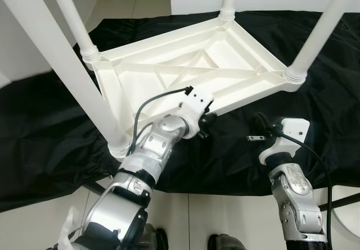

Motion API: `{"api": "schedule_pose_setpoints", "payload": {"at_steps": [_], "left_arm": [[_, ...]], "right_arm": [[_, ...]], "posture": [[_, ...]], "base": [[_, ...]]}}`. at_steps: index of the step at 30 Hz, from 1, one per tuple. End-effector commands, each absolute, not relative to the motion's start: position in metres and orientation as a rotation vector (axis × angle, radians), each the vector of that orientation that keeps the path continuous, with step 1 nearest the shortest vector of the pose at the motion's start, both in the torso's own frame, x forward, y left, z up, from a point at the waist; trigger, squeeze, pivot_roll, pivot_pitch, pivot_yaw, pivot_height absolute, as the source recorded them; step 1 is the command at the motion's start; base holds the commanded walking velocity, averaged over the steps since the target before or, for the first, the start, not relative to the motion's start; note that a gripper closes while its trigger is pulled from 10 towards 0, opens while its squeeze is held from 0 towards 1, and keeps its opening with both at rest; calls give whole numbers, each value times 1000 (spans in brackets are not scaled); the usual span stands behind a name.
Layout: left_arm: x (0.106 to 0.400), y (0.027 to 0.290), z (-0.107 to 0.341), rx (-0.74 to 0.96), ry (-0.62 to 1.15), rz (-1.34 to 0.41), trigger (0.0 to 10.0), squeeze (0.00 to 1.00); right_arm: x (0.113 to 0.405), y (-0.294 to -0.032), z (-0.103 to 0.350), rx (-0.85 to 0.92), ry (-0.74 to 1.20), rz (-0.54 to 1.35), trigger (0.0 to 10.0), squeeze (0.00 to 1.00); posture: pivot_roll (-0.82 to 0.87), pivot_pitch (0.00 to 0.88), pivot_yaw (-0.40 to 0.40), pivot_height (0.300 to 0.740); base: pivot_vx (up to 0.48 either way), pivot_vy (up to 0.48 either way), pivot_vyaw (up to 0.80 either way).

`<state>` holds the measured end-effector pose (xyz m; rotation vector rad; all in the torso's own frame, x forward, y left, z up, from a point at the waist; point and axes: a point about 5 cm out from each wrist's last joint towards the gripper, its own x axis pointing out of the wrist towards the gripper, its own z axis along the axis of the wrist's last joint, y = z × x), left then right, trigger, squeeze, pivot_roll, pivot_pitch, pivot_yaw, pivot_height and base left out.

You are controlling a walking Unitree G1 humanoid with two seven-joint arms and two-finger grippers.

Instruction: Building children table

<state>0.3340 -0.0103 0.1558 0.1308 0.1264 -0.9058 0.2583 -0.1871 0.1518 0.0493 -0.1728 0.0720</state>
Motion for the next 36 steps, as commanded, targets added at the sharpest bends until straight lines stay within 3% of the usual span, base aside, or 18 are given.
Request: {"api": "schedule_pose_setpoints", "payload": {"at_steps": [1,5,6,8,9,17,22,26,31,36], "left_arm": [[320,-22,157,103,114,-1063,10000,1000],[312,-23,165,117,34,-1088,10000,1000],[306,-23,170,100,-4,-1087,10000,94],[306,-23,170,100,-4,-1087,10000,94],[301,-21,174,80,-41,-1080,10000,0],[268,7,189,29,-215,-1043,10000,0],[262,16,187,37,-215,-1027,10000,0],[255,42,180,60,-195,-935,10000,0],[253,46,180,59,-191,-918,10000,0],[234,69,177,70,-182,-921,10000,0]], "right_arm": [[260,-184,146,59,-151,76,10000,0],[261,-183,146,58,-152,77,10000,0],[263,-183,146,58,-154,77,10000,0],[263,-183,146,58,-154,77,10000,0],[264,-183,146,58,-156,76,10000,0],[277,-177,149,64,-176,94,10000,0],[282,-174,151,68,-182,108,10000,0],[292,-169,153,67,-193,145,10000,0],[294,-169,153,66,-194,146,10000,0],[301,-165,154,68,-202,160,10000,0]], "posture": [[-94,109,103,740],[-91,104,101,740],[-91,104,101,740],[-91,104,101,740],[-83,97,96,740],[-45,69,72,740],[-25,54,56,740],[8,34,34,740],[17,29,28,740],[45,20,18,740]], "base": [[0,0,0],[0,0,0],[0,0,0],[0,0,0],[0,0,0],[0,0,0],[0,0,0],[0,0,0],[0,0,0],[0,0,0]]}}
